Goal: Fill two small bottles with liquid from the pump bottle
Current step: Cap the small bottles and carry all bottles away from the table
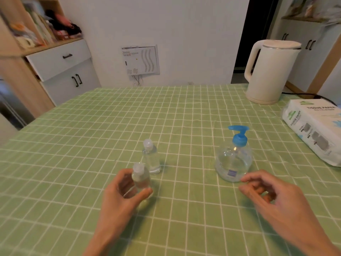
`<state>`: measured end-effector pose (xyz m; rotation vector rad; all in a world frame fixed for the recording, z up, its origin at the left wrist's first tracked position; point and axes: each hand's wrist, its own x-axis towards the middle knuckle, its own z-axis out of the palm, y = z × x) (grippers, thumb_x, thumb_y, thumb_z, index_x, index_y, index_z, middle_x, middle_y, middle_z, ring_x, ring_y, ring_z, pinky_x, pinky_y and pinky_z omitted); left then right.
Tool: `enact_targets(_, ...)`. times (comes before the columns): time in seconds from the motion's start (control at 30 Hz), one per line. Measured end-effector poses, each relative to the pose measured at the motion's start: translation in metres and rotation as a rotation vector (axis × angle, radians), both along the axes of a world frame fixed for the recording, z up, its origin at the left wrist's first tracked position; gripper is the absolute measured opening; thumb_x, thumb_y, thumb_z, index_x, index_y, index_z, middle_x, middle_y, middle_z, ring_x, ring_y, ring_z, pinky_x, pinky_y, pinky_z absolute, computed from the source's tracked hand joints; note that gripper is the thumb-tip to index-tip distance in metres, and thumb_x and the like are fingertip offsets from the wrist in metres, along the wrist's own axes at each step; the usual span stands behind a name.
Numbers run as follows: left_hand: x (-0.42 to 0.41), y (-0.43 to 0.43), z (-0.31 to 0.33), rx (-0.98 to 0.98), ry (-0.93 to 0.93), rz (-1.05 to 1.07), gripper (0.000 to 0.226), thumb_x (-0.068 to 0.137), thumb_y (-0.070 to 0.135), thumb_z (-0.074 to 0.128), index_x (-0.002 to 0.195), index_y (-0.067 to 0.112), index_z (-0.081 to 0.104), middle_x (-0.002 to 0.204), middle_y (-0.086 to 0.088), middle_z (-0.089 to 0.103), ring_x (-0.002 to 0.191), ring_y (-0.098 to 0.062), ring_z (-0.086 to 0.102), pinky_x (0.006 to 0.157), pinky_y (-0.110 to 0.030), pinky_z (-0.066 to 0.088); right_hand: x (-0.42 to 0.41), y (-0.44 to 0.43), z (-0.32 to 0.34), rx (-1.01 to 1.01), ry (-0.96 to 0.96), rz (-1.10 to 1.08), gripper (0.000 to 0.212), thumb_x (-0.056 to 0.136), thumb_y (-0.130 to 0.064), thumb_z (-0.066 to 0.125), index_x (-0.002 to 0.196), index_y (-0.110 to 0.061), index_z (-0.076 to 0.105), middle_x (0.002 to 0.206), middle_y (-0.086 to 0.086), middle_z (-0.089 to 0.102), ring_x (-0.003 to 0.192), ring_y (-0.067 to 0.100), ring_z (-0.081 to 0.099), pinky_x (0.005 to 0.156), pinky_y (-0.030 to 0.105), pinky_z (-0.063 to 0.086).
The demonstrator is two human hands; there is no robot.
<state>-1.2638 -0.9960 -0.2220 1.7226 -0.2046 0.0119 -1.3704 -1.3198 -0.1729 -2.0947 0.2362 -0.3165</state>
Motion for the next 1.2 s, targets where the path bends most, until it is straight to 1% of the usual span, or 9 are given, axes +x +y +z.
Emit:
enact_targets(0.1,0.011,0.001,-0.002,0.006,0.011,0.016,0.053,0.066,0.019,0.089,0.114,0.026,0.068,0.12,0.011,0.076,0.112,-0.007,0.072,0.089,-0.02,0.059,0.002,-0.002,-0.007,-0.024,-0.009,-0.119,0.027,0.07,-0.056,0.076,0.095,-0.051,0.071,0.089,-0.019,0.076,0.08,0.003,0.07,0.065,0.01,0.054)
enact_targets(0.2,0.025,-0.002,-0.002,0.05,0.028,-0.004,0.066,0.068,0.014,0.091,0.124,0.029,0.059,0.128,0.019,0.068,0.118,0.001,0.067,0.096,-0.024,0.057,0.009,-0.012,-0.018,-0.048,0.004,-0.231,0.062,0.059,-0.071,0.079,0.112,-0.048,0.058,0.107,-0.018,0.073,0.089,0.003,0.069,0.083,0.025,0.06)
enact_targets(0.27,0.035,-0.003,0.0,0.096,0.035,-0.075,0.083,0.071,0.009,0.091,0.139,0.035,0.05,0.139,0.017,0.061,0.123,-0.003,0.065,0.101,-0.032,0.054,0.017,-0.017,-0.023,-0.018,0.092,-0.193,0.112,0.054,-0.07,0.087,0.151,-0.042,0.039,0.148,-0.019,0.057,0.119,0.012,0.066,0.107,0.047,0.057)
enact_targets(0.37,0.05,-0.008,0.001,0.166,0.019,-0.186,0.098,0.073,0.011,0.092,0.151,0.037,0.039,0.14,0.012,0.062,0.12,-0.011,0.068,0.095,-0.033,0.057,0.029,-0.018,-0.03,0.018,0.149,-0.074,0.14,0.054,-0.066,0.095,0.164,-0.054,0.01,0.177,-0.018,0.024,0.155,0.013,0.041,0.13,0.053,0.033)
enact_targets(0.53,0.06,-0.019,-0.002,0.171,-0.03,-0.225,0.06,0.073,0.031,0.088,0.126,0.044,0.062,0.124,0.012,0.074,0.111,-0.014,0.074,0.093,-0.034,0.055,0.053,-0.022,-0.041,-0.019,0.149,-0.024,0.146,0.061,-0.062,0.099,0.169,-0.046,0.003,0.176,-0.016,0.03,0.154,0.014,0.044,0.127,0.045,0.036)
enact_targets(0.7,0.067,-0.021,-0.006,0.129,-0.018,-0.185,0.049,0.079,0.021,0.089,0.124,0.029,0.07,0.119,0.005,0.078,0.105,-0.016,0.076,0.09,-0.032,0.057,0.068,-0.024,-0.049,-0.035,0.084,-0.045,0.114,0.069,-0.044,0.101,0.157,-0.049,0.028,0.141,-0.022,0.059,0.114,-0.006,0.062,0.086,0.015,0.043)
enact_targets(0.8,0.071,-0.026,-0.008,0.114,-0.008,-0.113,0.04,0.08,0.019,0.088,0.117,0.025,0.075,0.111,0.007,0.08,0.1,-0.014,0.078,0.087,-0.03,0.059,0.072,-0.024,-0.05,0.002,0.06,-0.061,0.099,0.069,-0.043,0.101,0.143,-0.054,0.037,0.131,-0.029,0.06,0.114,0.0,0.065,0.089,0.024,0.047)
enact_targets(0.97,0.066,-0.035,-0.007,0.066,-0.006,-0.021,0.033,0.074,0.02,0.091,0.104,0.024,0.077,0.099,0.008,0.082,0.089,-0.011,0.079,0.072,-0.017,0.06,0.072,-0.021,-0.05,0.03,0.033,-0.088,0.086,0.064,-0.044,0.101,0.13,-0.054,0.047,0.118,-0.039,0.062,0.105,-0.006,0.067,0.081,0.019,0.05)
enact_targets(1.2,0.033,-0.026,0.0,0.006,0.011,0.067,0.032,0.07,0.014,0.092,0.099,0.019,0.079,0.095,0.0,0.083,0.087,-0.018,0.081,0.078,-0.033,0.066,0.061,0.004,-0.046,0.202,0.019,0.012,0.094,0.043,-0.057,0.095,0.126,-0.05,0.052,0.117,-0.024,0.074,0.096,-0.001,0.077,0.09,0.037,0.064)
